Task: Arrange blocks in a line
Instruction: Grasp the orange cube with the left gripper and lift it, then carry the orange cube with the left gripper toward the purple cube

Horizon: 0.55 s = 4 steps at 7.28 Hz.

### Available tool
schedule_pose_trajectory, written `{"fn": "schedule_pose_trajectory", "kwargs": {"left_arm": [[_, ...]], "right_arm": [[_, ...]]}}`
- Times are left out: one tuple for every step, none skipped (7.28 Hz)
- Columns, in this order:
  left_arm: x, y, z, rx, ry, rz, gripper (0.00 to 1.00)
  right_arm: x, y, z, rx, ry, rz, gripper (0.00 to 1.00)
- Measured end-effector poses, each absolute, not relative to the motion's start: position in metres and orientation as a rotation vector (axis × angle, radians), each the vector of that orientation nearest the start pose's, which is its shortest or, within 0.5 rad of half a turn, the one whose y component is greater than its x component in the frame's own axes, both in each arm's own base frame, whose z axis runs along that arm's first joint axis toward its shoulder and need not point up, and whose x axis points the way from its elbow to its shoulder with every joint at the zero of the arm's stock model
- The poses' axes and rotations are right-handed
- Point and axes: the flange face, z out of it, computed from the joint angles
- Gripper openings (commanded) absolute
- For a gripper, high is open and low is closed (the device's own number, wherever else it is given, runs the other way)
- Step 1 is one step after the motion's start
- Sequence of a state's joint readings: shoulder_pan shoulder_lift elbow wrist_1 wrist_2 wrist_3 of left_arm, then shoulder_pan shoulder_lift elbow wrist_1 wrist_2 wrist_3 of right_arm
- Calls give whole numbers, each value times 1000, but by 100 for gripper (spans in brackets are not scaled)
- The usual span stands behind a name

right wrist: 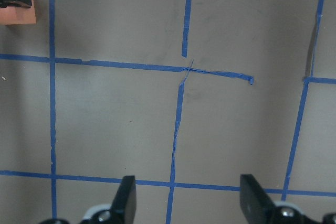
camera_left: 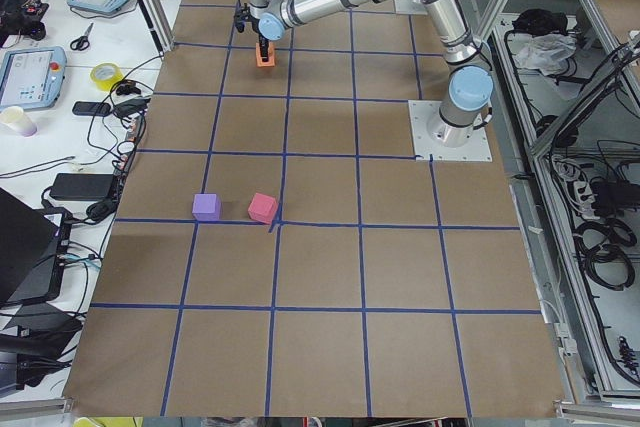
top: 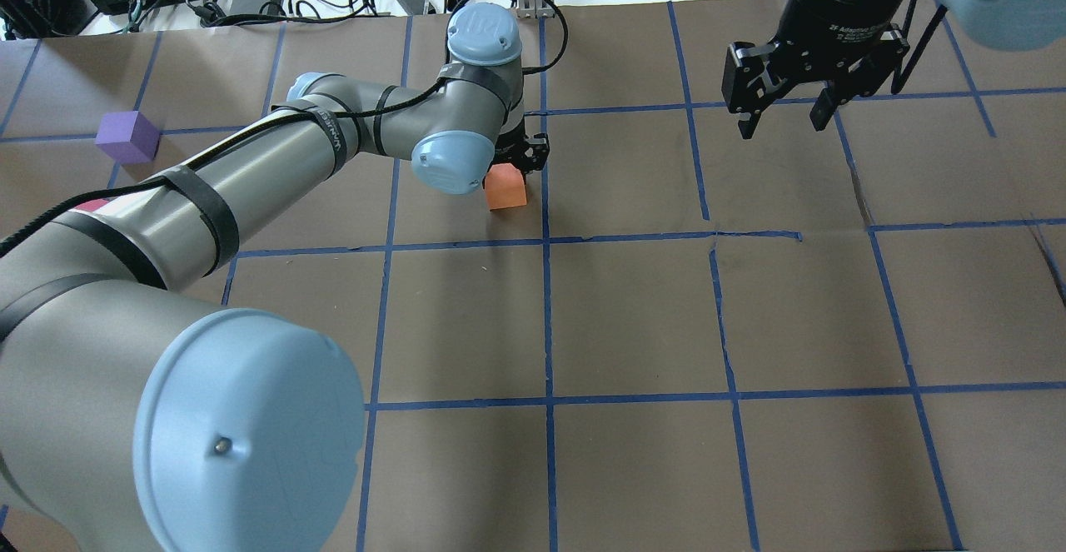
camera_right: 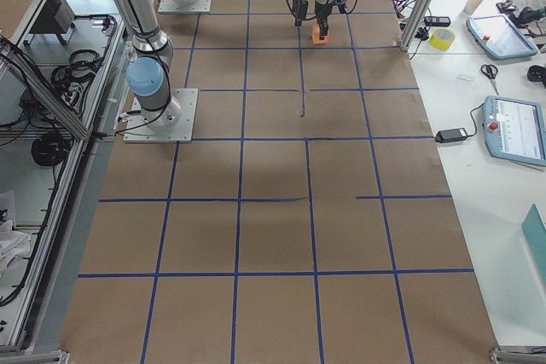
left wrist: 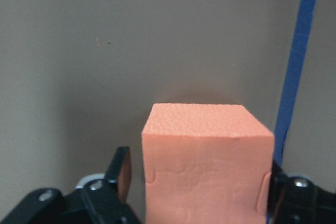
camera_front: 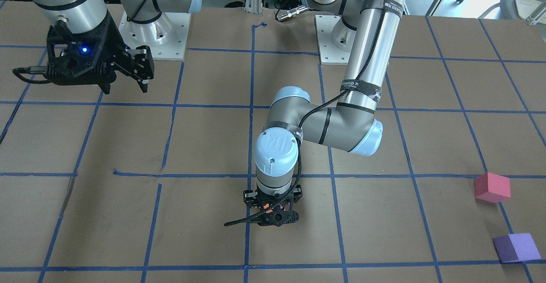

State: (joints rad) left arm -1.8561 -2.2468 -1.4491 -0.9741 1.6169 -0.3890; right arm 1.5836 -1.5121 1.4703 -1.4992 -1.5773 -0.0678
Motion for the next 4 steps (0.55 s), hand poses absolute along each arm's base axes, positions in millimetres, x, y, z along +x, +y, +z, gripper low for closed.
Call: {"fn": "schedule_pose_trajectory", "kwargs": {"left_arm": [[-320,-639,201,-167,3110,-106,10],[-311,-645,217,-192,3112,-144,0],[-285,-659,232,-243,3110,-185,0],[-243,-676,247,-288,3107,-220,0]], "right_arm": [[138,-514,505,-117,3145,20,52],[138,-515,508,-113,3146,-5,100],[138,-516,509,-111,3145,-15,100],[138,-516,509,-109,3146,-15,100]]}}
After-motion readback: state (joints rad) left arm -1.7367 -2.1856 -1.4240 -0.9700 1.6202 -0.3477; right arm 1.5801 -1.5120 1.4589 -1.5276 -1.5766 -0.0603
